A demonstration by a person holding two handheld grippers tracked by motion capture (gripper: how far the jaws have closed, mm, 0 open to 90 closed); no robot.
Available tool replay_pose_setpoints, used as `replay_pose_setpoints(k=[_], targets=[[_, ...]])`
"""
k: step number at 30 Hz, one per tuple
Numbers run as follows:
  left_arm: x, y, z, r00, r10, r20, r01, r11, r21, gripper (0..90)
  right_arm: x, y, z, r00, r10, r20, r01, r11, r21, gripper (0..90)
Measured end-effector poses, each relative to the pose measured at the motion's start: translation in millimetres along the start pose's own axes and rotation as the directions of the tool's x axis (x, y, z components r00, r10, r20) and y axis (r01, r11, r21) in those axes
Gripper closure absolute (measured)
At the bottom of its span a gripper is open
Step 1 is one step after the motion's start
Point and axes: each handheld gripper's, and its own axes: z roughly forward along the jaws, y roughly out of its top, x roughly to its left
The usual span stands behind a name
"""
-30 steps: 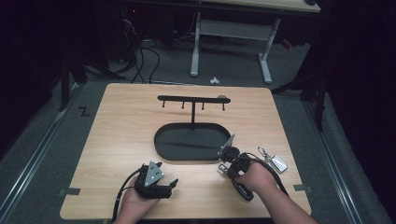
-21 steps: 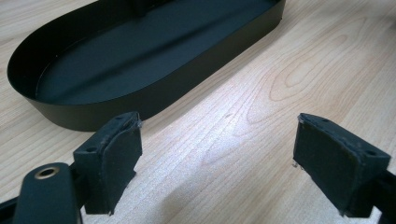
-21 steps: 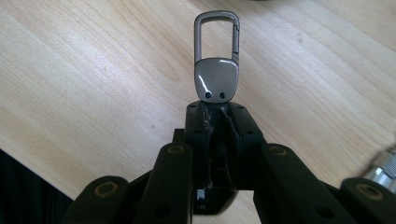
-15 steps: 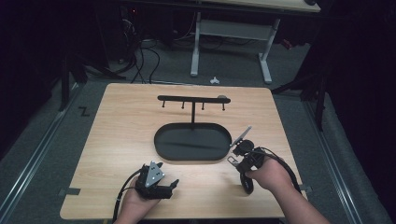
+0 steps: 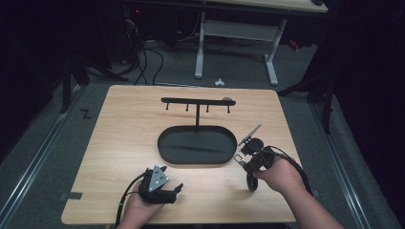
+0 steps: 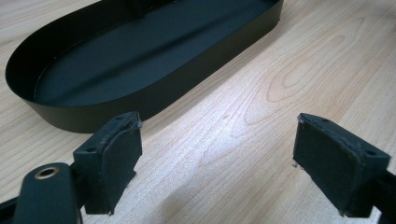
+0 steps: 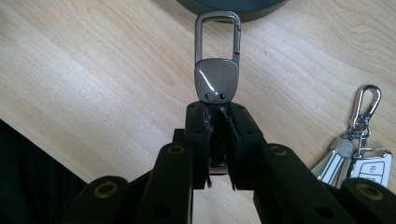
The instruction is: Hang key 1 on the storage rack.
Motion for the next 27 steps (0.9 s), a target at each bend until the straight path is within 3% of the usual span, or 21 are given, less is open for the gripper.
replay_pose_setpoints(k=[21,27], targets=[[3.7,-4.7,-5.9,0.9999,-0.011,-0.013,0.011,0.9999,0.002,16.2,3.0,20.8,-11.9,0.9997,-0.022,-0.009,0.022,1.0,-0.02,80.6],[4.4,-5.1,-7.2,0.9998,-0.011,-0.016,0.011,0.9999,0.0,16.2,4.0,29.8,-18.4,0.9999,-0.009,-0.006,0.009,1.0,-0.029,80.6]])
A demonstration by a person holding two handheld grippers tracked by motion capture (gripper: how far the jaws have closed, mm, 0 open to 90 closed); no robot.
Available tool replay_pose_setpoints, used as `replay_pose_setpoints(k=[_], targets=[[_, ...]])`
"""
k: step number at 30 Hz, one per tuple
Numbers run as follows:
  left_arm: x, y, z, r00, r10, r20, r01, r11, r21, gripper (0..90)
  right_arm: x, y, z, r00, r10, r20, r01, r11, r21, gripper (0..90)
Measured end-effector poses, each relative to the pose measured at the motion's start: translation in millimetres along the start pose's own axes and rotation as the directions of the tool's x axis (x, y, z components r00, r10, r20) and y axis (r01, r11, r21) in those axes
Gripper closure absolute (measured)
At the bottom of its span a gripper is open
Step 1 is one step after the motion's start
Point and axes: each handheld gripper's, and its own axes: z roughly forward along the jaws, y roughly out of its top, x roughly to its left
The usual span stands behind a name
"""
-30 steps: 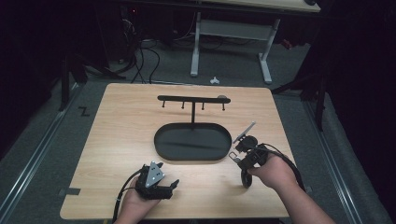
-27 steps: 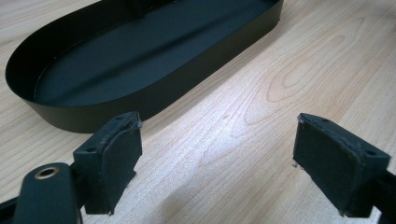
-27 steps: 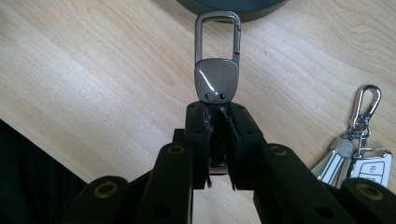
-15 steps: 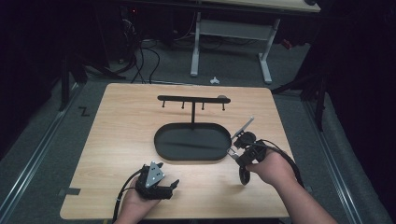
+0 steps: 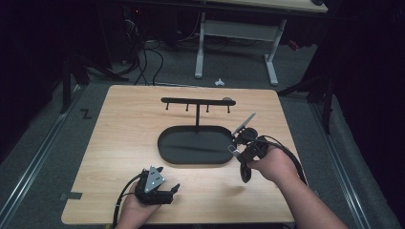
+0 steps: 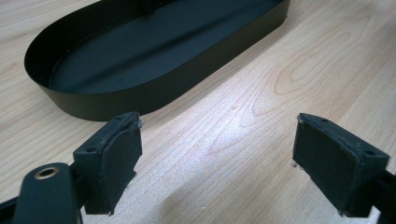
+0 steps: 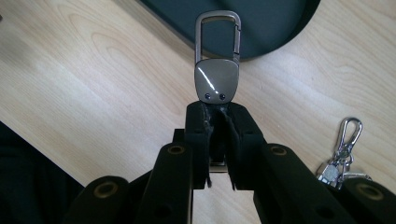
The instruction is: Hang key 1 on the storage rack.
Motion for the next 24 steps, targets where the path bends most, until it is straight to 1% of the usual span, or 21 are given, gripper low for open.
replay_pose_setpoints(k=[1,2,4,7,8,10,15,16,17,19,22,23,24], targets=[[0.0,0.0,0.2,1.0,-0.002,0.0,0.002,1.0,-0.001,16.2,-0.9,1.8,-0.9,0.9998,-0.02,0.001,0.02,1.0,-0.007,80.6],[0.0,0.0,0.3,1.0,-0.002,-0.001,0.002,1.0,-0.001,16.1,0.0,3.4,-2.2,0.9999,-0.012,-0.002,0.012,1.0,-0.007,80.7],[0.3,0.2,0.3,1.0,-0.003,0.0,0.003,1.0,-0.001,16.1,0.7,6.5,-4.0,0.9997,-0.024,-0.001,0.024,1.0,-0.012,80.7],[0.1,0.5,0.5,1.0,-0.001,0.001,0.001,1.0,0.0,16.1,2.2,11.2,-6.8,0.9998,-0.017,0.002,0.017,1.0,-0.021,80.7],[0.2,0.5,0.4,1.0,0.003,0.002,-0.003,1.0,0.002,16.1,1.6,12.8,-7.6,0.9996,-0.026,0.005,0.027,0.999,-0.026,80.7],[0.2,0.5,0.4,1.0,0.002,0.002,-0.002,1.0,0.001,16.1,2.0,15.8,-9.1,0.9998,-0.019,0.004,0.019,0.999,-0.028,80.7],[0.4,0.4,0.3,1.0,-0.002,0.001,0.002,1.0,-0.003,16.1,1.1,23.1,-12.6,0.9996,-0.028,0.007,0.028,0.999,-0.037,80.8],[0.6,0.4,0.2,1.0,-0.003,0.003,0.003,1.0,-0.002,16.1,2.0,24.4,-13.8,0.9999,-0.015,0.006,0.015,0.999,-0.031,80.7],[0.5,0.4,0.3,1.0,-0.003,0.002,0.003,1.0,-0.003,16.1,1.0,26.2,-14.6,0.9995,-0.031,0.01,0.031,0.999,-0.038,80.7],[0.6,0.4,0.1,1.0,-0.003,0.003,0.003,1.0,-0.001,16.1,2.0,29.3,-17.0,0.9998,-0.016,0.009,0.016,0.999,-0.039,80.7],[0.7,0.4,0.1,1.0,-0.003,0.003,0.003,1.0,-0.003,16.1,1.5,35.0,-20.7,0.9993,-0.034,0.016,0.034,0.998,-0.05,80.7],[0.7,0.4,0.1,1.0,-0.003,0.003,0.003,1.0,-0.002,16.1,2.6,36.7,-21.9,0.9997,-0.021,0.013,0.022,0.999,-0.049,80.7],[0.7,0.3,0.1,1.0,-0.004,0.004,0.004,1.0,-0.002,16.1,2.7,38.8,-22.9,0.9995,-0.027,0.015,0.027,0.998,-0.056,80.7]])
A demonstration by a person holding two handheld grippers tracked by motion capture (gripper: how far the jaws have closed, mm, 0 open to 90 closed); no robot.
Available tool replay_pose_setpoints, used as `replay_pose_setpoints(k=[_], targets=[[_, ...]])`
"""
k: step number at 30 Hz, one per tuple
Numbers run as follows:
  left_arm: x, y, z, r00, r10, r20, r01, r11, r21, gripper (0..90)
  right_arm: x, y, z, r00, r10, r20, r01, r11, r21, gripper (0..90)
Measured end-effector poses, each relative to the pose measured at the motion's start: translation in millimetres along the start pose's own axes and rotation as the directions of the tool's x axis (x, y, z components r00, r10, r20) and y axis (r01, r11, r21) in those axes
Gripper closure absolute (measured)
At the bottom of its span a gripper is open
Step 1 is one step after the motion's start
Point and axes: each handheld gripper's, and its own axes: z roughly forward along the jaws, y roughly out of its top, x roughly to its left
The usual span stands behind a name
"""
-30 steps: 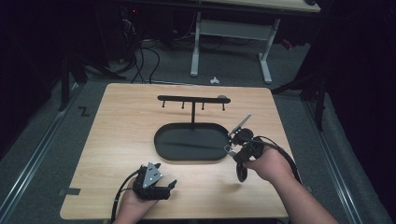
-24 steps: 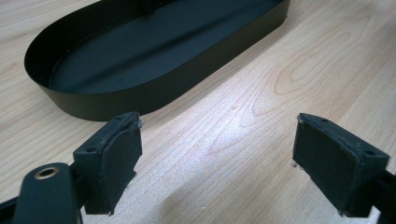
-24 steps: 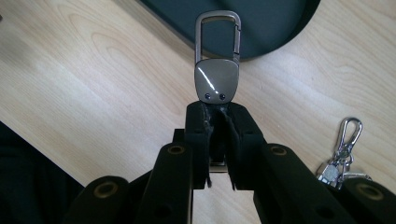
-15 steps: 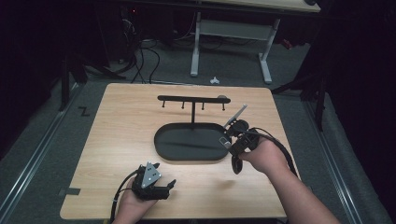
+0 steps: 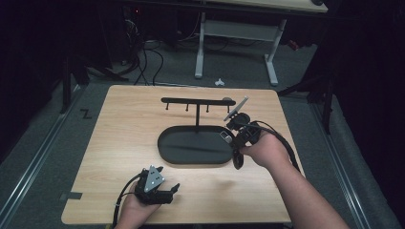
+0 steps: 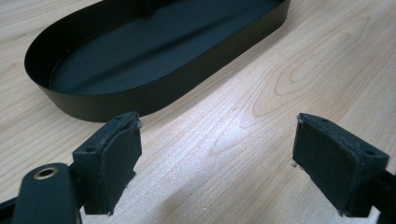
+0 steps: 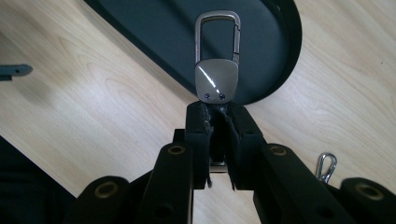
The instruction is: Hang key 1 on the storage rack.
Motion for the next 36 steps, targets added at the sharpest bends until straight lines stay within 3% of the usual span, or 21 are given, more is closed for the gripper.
replay_pose_setpoints(k=[17,18,22,36], targets=[[2.2,-0.9,-0.7,0.9999,-0.01,0.006,0.01,0.9999,-0.003,16.1,-0.1,35.5,-10.8,1.0,0.004,-0.007,-0.005,0.998,-0.056,80.8],[2.3,-0.9,-0.7,0.9999,-0.01,0.007,0.01,0.9999,-0.003,16.1,0.7,37.1,-11.3,0.9998,0.019,-0.008,-0.02,0.998,-0.054,80.8],[2.8,-1.1,-0.7,0.9999,-0.012,0.007,0.012,0.9999,-0.004,16.1,-0.9,43.6,-11.1,1.0,0.003,-0.002,-0.003,0.998,-0.061,80.8],[3.4,-1.4,-0.6,0.9998,-0.017,0.009,0.017,0.9998,-0.004,16.1,-5.2,60.4,-16.6,0.9998,0.017,0.002,-0.017,0.996,-0.093,80.8]])
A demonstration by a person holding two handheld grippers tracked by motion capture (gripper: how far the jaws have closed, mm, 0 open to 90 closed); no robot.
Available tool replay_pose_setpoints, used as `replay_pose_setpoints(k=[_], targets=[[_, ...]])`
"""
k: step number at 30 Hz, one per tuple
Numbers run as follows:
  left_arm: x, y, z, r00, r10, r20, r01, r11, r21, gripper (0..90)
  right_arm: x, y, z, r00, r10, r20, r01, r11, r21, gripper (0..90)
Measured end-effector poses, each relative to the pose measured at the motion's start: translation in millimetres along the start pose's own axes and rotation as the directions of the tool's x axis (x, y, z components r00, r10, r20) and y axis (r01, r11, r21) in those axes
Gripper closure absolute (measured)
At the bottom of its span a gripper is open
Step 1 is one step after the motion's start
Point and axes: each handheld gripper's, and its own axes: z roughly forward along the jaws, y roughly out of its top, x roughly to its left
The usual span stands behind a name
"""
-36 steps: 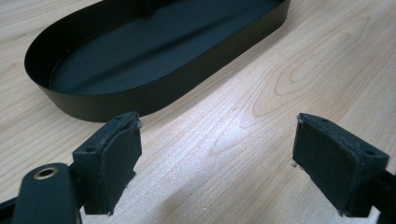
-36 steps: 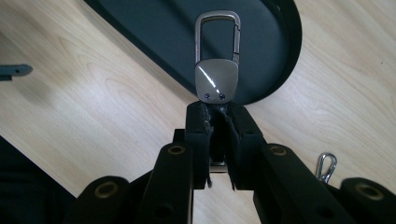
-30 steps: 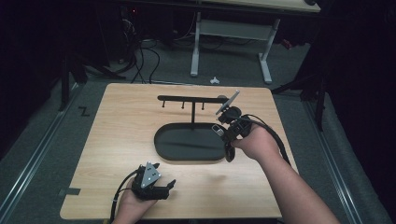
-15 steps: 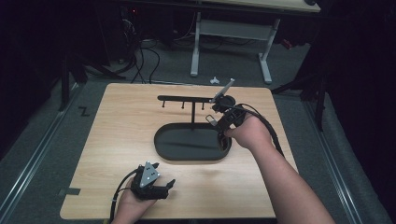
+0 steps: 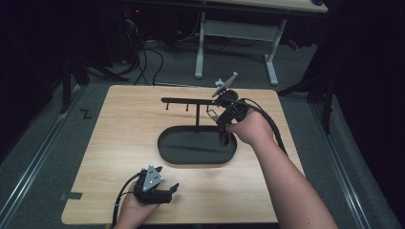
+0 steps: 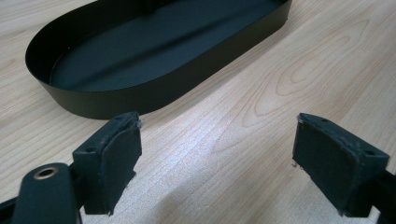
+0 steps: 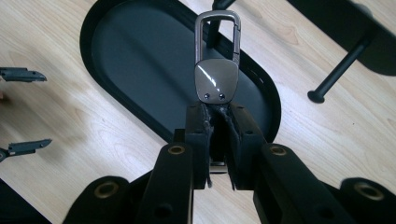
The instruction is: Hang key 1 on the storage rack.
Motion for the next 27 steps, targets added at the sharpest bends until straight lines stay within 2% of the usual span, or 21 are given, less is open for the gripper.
replay_pose_setpoints(k=[1,2,4,5,7,8,10,14,15,24,25,27], targets=[[0.0,0.0,-0.1,1.0,0.0,0.002,0.0,1.0,0.001,16.1,0.7,0.8,-0.6,0.9999,0.011,0.001,-0.011,1.0,0.003,80.8],[0.0,0.0,0.0,1.0,0.0,0.002,0.0,1.0,0.002,16.1,-0.3,1.9,-0.4,1.0,-0.004,0.0,0.004,1.0,-0.003,80.8],[-0.2,-0.1,0.2,1.0,0.0,0.001,0.0,1.0,-0.001,16.1,-0.3,3.7,-0.7,1.0,-0.007,0.003,0.007,1.0,-0.006,80.8],[-0.1,0.1,0.0,1.0,0.0,0.003,0.0,1.0,0.002,16.1,0.8,4.6,-0.9,1.0,0.008,0.0,-0.008,1.0,-0.004,80.8],[-0.1,0.0,-0.1,1.0,0.001,0.002,-0.001,1.0,0.0,16.1,0.3,6.7,-0.8,1.0,-0.007,0.002,0.007,1.0,-0.008,80.8],[-0.2,0.1,-0.2,1.0,0.001,0.002,-0.001,1.0,0.0,16.0,1.2,7.6,-1.1,1.0,0.007,0.001,-0.007,1.0,-0.007,80.8],[-0.3,0.0,-0.1,1.0,0.0,0.001,0.0,1.0,-0.003,16.0,0.4,9.7,-0.6,1.0,-0.003,0.0,0.003,1.0,-0.013,80.8],[0.0,0.0,-0.3,1.0,0.001,0.003,-0.001,1.0,0.0,16.0,0.0,12.5,2.0,0.9999,0.015,0.001,-0.015,1.0,-0.007,80.7],[0.1,0.0,-0.3,1.0,0.001,0.003,-0.001,1.0,0.0,16.0,-1.0,13.3,3.0,1.0,0.003,0.002,-0.003,1.0,-0.009,80.8],[0.5,-0.1,-0.1,1.0,0.0,0.005,0.0,1.0,0.002,16.0,-0.6,17.4,8.9,0.9995,0.032,0.008,-0.032,0.999,-0.005,80.8],[0.5,-0.1,0.1,1.0,0.0,0.005,0.0,1.0,0.002,16.0,-1.5,17.9,10.0,0.9998,0.013,0.012,-0.013,1.0,-0.006,80.7],[0.7,-0.1,0.4,1.0,0.0,0.007,0.0,1.0,0.005,16.0,-0.8,17.7,12.8,0.9998,0.017,0.01,-0.017,1.0,-0.005,80.7]])
